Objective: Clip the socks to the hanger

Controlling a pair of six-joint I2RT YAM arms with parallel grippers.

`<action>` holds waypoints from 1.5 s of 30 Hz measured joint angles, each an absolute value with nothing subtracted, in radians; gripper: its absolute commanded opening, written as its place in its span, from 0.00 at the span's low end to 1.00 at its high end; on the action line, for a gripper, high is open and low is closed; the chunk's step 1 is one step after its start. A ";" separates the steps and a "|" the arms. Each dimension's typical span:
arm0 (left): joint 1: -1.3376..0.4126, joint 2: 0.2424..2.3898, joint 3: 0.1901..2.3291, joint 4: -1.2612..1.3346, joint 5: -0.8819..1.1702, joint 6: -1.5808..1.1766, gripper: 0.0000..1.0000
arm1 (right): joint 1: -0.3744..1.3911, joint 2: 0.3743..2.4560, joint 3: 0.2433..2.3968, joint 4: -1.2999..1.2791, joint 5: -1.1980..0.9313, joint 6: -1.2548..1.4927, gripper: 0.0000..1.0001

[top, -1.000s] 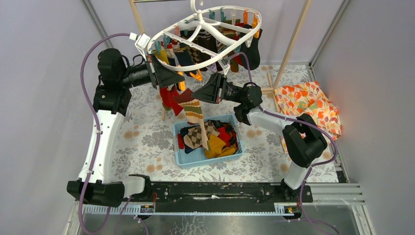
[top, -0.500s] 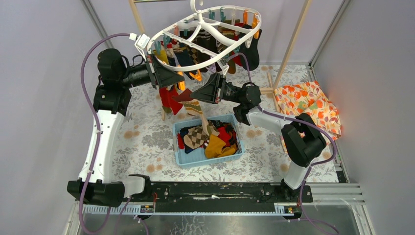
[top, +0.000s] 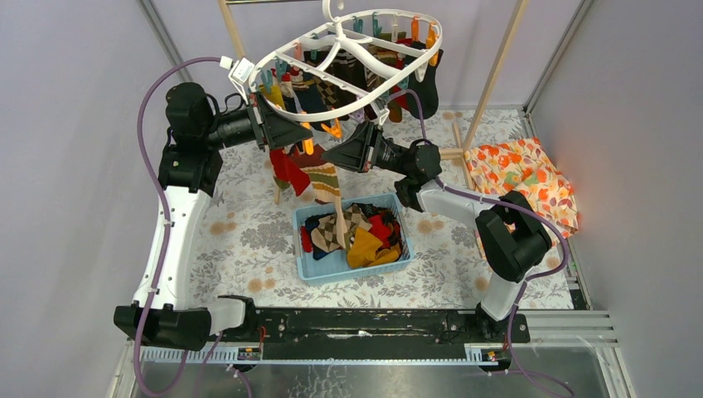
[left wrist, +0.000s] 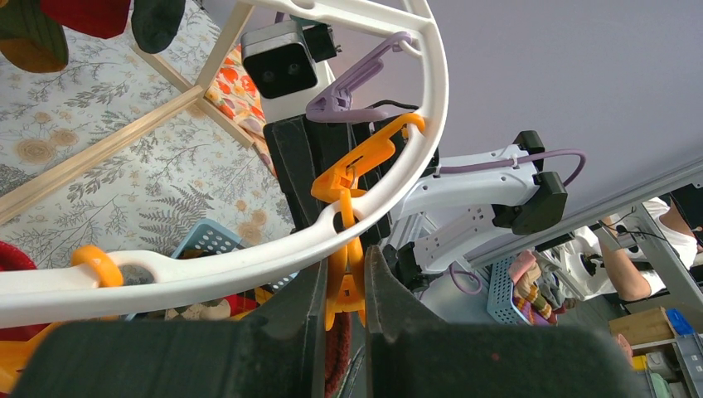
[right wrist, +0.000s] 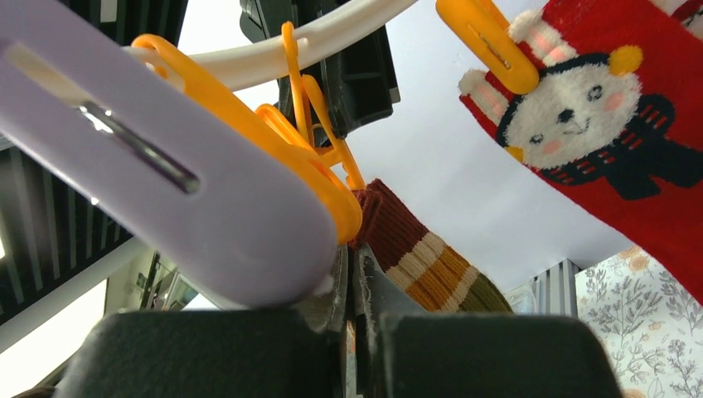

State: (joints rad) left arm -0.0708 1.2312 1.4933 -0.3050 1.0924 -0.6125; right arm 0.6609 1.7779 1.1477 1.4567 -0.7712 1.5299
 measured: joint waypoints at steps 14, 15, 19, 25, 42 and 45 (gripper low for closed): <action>-0.070 1.231 1.493 -0.305 1.093 -0.612 0.05 | 0.679 1.778 1.148 1.460 -0.688 1.515 0.00; -0.070 1.231 1.493 -0.305 1.093 -0.612 0.05 | 0.680 1.778 1.148 1.465 -0.679 1.515 0.00; -0.070 1.231 1.493 -0.305 1.093 -0.611 0.05 | 0.680 1.778 1.148 1.481 -0.647 1.515 0.00; -0.070 1.230 1.493 -0.305 1.092 -0.604 0.27 | 0.681 1.778 1.147 1.484 -0.620 1.496 0.00; -0.063 1.193 1.500 -0.403 1.060 -0.493 0.83 | 0.693 1.753 1.129 1.421 -0.585 1.429 0.35; -0.052 1.193 1.529 -0.475 1.025 -0.445 0.97 | 0.694 1.722 1.108 1.379 -0.566 1.391 0.67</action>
